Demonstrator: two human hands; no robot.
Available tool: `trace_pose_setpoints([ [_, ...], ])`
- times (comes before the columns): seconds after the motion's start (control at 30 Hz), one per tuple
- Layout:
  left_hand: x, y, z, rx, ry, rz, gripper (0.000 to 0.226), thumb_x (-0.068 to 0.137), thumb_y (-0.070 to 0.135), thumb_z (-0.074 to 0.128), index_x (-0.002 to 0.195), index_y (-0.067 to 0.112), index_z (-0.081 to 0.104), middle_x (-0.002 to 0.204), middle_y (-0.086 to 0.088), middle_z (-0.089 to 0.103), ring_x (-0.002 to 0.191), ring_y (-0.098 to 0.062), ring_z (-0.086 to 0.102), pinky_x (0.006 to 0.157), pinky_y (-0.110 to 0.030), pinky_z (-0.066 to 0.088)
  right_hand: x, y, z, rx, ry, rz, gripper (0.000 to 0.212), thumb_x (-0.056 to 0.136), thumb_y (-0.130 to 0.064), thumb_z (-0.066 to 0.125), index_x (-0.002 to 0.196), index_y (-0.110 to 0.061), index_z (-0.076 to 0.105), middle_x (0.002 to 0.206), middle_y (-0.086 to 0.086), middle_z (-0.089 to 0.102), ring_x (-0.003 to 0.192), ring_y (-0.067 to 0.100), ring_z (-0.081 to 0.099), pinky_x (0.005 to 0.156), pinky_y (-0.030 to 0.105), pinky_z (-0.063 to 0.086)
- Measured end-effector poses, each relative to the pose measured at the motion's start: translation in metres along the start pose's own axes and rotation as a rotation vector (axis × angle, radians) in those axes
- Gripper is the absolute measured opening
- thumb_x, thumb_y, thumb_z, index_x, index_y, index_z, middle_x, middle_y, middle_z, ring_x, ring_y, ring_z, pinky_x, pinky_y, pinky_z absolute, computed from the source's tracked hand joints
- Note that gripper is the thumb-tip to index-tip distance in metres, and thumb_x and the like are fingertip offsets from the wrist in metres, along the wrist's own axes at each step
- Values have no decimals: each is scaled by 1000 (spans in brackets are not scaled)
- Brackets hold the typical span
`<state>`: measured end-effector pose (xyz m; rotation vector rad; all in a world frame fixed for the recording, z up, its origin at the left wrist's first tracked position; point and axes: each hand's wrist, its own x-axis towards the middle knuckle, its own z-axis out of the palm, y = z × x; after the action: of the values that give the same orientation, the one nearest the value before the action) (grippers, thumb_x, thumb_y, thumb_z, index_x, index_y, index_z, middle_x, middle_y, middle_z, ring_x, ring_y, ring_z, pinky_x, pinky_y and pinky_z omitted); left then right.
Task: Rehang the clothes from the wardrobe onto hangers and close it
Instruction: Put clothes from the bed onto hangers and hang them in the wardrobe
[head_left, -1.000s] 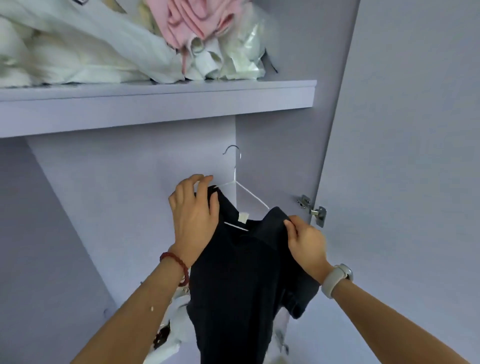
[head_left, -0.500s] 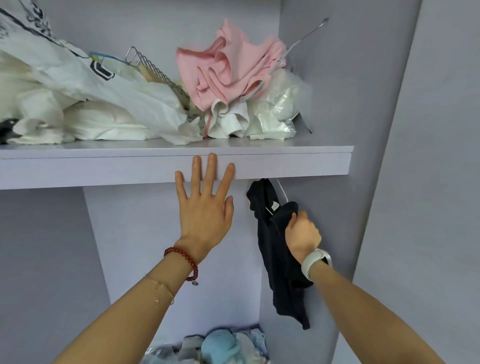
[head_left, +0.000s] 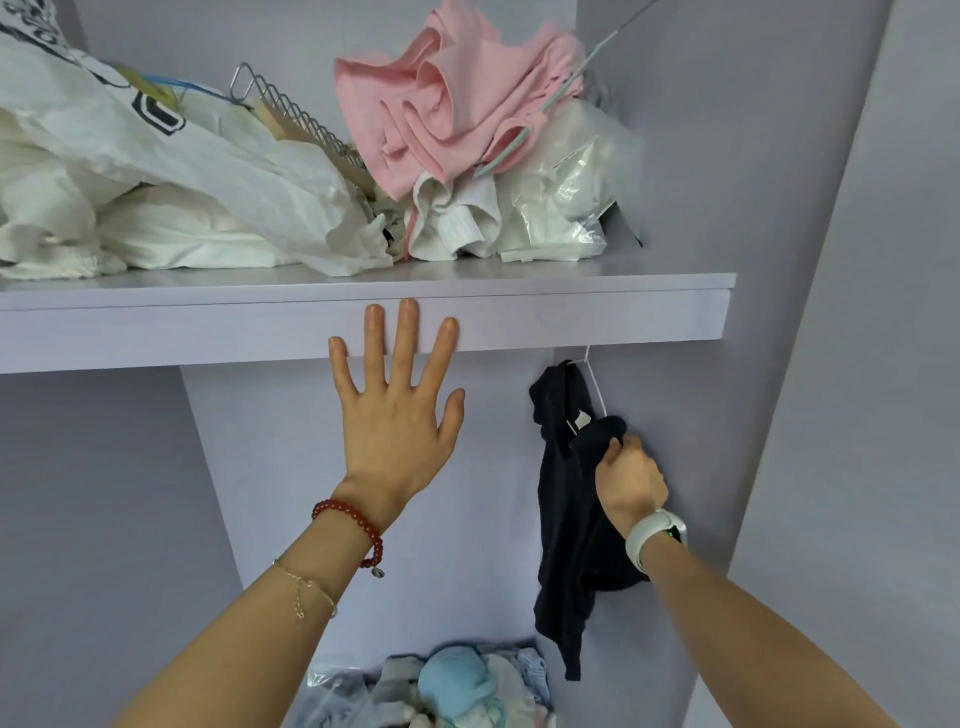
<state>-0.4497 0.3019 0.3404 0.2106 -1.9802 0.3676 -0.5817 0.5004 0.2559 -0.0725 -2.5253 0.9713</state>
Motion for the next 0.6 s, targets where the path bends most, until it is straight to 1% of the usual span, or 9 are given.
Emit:
trace_pose_setpoints([
  [0.07,0,2,-3,-33,-16,-15,64,88,44,34,146,23,17,152,-16,20,138,-35,4,107,-61,4,-5,6,-2,-31,-15,-19,32,99,-23,33,115,-1,49,100,22,64,94,41,59,71,39,43],
  [0.17,-9,12,-7,-127,-38,-52,64,86,40,38,146,22,22,152,-16,19,139,-36,2,107,-60,5,-13,14,-9,-49,-45,-37,33,99,-24,33,118,-3,49,104,21,64,97,41,58,75,41,45],
  [0.23,-20,24,-8,-209,-61,-80,64,85,36,43,145,21,26,152,-16,18,139,-36,3,107,-61,6,-20,18,-17,-8,-56,-64,32,98,-22,35,123,-7,49,112,17,62,102,39,57,81,41,45],
  [0.3,-38,35,-7,-299,-98,-107,63,84,32,46,144,20,30,151,-18,20,139,-36,7,106,-62,9,-31,23,-25,50,-59,-104,37,96,-14,38,132,-9,44,124,14,55,112,34,51,90,40,42],
  [0.37,-61,44,-7,-375,-167,-118,61,84,31,44,143,20,32,150,-20,22,139,-38,14,106,-63,11,-50,30,-32,64,-48,-157,46,94,-8,40,140,-9,34,131,14,48,120,31,43,99,37,36],
  [0.43,-88,51,-6,-421,-259,-110,60,83,30,45,141,19,35,148,-22,27,136,-41,23,103,-65,15,-76,40,-40,22,-34,-209,50,93,-6,42,142,-10,30,137,12,43,121,29,39,101,35,33],
  [0.5,-118,55,-6,-467,-359,-91,61,80,28,52,139,17,39,146,-23,31,133,-44,28,101,-68,18,-109,54,-46,-45,-23,-244,51,92,-7,44,141,-9,31,142,11,39,123,30,38,104,37,33],
  [0.6,-165,59,-11,-569,-500,-52,63,80,22,65,138,15,41,146,-22,31,133,-45,28,100,-68,19,-169,79,-53,-124,-29,-237,50,89,-5,48,138,-5,36,142,17,39,129,36,36,107,46,34],
])
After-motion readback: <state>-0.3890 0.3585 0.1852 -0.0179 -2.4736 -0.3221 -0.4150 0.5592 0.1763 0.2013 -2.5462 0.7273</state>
